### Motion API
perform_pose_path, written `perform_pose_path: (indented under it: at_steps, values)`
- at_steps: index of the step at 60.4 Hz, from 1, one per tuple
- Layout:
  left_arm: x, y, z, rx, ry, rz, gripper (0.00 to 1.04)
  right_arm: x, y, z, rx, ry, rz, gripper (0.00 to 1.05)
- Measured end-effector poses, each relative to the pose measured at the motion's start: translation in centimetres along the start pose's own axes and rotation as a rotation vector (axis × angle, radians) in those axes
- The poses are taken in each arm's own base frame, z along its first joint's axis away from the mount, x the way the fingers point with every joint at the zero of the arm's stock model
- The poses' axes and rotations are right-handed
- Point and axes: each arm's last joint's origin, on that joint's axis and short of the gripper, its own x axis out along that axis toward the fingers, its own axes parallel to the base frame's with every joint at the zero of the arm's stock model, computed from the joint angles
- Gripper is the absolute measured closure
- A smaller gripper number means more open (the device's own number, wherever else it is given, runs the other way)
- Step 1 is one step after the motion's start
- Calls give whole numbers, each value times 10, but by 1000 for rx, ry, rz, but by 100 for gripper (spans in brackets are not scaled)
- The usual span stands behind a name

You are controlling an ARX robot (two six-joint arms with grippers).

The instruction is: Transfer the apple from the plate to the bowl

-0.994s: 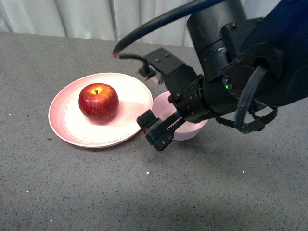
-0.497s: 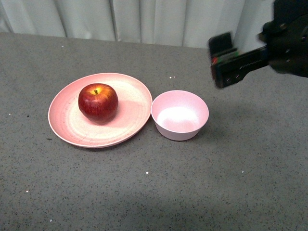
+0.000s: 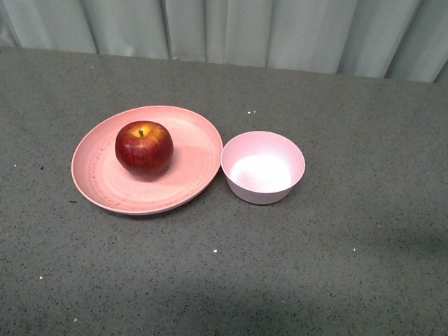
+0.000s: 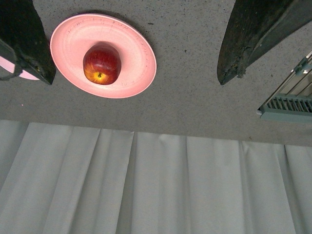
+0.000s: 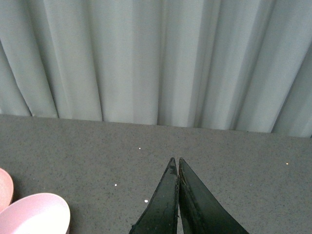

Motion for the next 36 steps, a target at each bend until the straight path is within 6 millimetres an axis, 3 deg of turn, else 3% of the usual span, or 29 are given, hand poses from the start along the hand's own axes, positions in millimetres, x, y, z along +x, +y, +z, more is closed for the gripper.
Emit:
perform_pose_path:
  at_steps: [36]
  values:
    - [0,0,0,0,0,0,7,-52,-27,-1,7,2,-11,104]
